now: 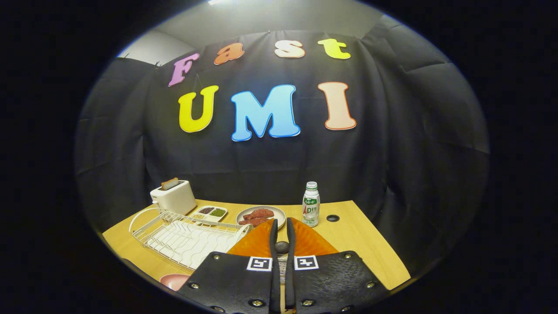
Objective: Take the plate from the dish rack, then take the spoon from the basket and place it into the plate.
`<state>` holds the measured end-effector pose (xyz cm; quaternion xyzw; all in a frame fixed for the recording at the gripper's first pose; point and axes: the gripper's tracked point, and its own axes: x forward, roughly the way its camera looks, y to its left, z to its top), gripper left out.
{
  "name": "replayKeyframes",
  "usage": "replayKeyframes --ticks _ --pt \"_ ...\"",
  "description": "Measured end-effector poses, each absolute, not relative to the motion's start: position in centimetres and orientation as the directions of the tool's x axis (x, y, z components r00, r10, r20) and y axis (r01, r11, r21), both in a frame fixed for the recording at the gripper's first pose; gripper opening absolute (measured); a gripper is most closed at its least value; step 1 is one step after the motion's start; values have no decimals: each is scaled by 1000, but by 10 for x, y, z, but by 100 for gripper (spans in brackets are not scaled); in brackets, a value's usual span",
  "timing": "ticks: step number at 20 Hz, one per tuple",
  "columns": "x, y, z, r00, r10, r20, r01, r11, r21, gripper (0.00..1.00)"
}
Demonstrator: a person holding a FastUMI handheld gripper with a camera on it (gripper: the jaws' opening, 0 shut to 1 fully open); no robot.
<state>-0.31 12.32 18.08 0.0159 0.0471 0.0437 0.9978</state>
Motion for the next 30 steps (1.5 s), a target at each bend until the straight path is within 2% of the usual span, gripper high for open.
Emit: replayKeyframes --ticks 5,10,21,30 --pt "-40 153 209 982 182 -45 -179 982 56 4" --pt "-73 182 215 966 252 -50 -249 967 63 4" --pt "-118 253 162 880 434 -191 -427 901 79 4" --pt "-126 313 105 787 525 -325 -530 844 80 4"
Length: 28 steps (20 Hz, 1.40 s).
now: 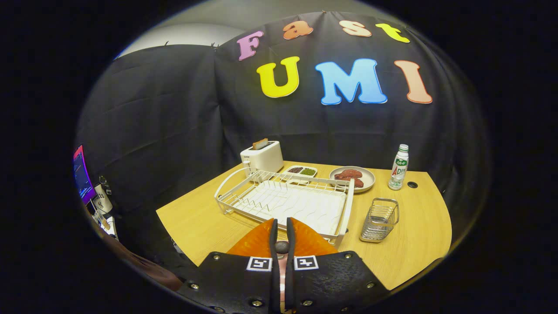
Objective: Take the plate from the dish rack, then take the spoon from the basket and place it into the plate.
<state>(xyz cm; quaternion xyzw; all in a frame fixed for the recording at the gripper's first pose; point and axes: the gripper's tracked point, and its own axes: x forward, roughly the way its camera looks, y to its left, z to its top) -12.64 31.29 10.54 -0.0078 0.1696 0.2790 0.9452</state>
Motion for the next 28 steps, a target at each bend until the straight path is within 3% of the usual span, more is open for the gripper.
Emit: replayKeyframes --ticks 12,14,17,18,19,22,28 --pt "-124 363 49 697 565 -442 -588 803 98 4" --pt "-123 360 53 697 552 -457 -578 810 99 12" --pt "-114 346 85 756 521 -396 -544 837 63 22" --pt "-113 341 95 776 509 -371 -529 847 54 32" --pt "-110 332 108 804 485 -344 -505 863 36 37" --pt "-105 305 147 869 424 -256 -437 899 8 44" --pt "-100 239 199 954 263 -141 -271 962 -34 45"
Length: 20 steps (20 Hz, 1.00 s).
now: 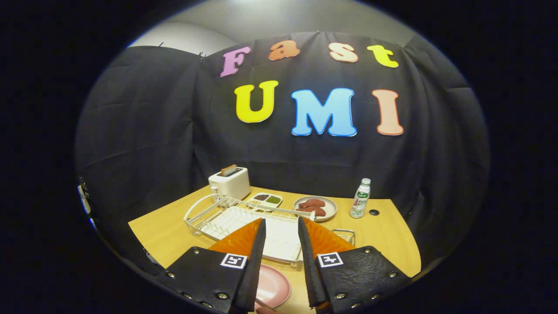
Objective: Take the plate from the dish rack, then take the spoon from the basket and place it into the plate.
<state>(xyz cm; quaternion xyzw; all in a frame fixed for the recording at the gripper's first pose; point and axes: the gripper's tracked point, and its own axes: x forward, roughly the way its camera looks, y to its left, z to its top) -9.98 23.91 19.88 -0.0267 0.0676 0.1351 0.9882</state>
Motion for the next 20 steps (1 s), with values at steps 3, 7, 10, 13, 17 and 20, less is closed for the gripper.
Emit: replayKeyframes --ticks 3,7,10,13,17,20 --pt "-99 205 220 983 162 -86 -165 986 -29 45" --pt "-97 178 228 993 96 -75 -98 995 -23 45" --pt "-95 161 237 996 66 -55 -68 997 -24 55" --pt "-89 146 234 997 48 -61 -49 999 -9 99" --pt "-79 124 238 999 12 -32 -11 999 39 97" --pt "-69 104 233 1000 -16 -8 16 999 35 96"
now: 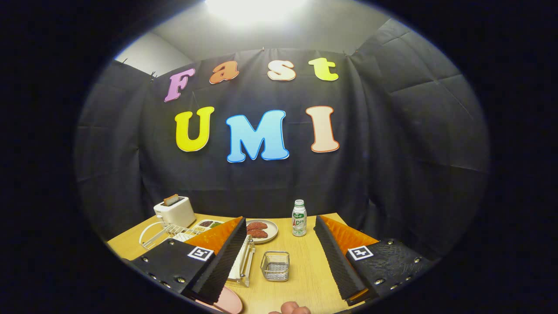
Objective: Take the plate from the dish rack, then take the spoon from the basket and place it into the plate.
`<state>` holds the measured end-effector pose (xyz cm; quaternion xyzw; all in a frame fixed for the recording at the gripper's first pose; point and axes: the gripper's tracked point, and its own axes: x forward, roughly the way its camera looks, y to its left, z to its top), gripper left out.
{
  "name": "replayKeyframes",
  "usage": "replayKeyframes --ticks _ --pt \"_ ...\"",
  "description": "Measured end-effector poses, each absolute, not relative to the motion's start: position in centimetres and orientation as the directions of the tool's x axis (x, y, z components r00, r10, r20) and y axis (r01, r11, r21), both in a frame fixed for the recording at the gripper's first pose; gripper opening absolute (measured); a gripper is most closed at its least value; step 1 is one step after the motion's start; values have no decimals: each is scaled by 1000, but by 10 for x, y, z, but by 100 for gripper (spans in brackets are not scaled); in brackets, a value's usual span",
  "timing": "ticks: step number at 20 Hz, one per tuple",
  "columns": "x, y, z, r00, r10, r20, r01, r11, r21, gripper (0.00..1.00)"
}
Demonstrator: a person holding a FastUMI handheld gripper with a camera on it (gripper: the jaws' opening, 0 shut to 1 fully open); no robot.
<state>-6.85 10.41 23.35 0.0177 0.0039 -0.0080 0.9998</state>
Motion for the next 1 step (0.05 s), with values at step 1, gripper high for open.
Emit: replayKeyframes --ticks 1 --pt "-64 97 230 1000 -18 -9 18 999 26 96"
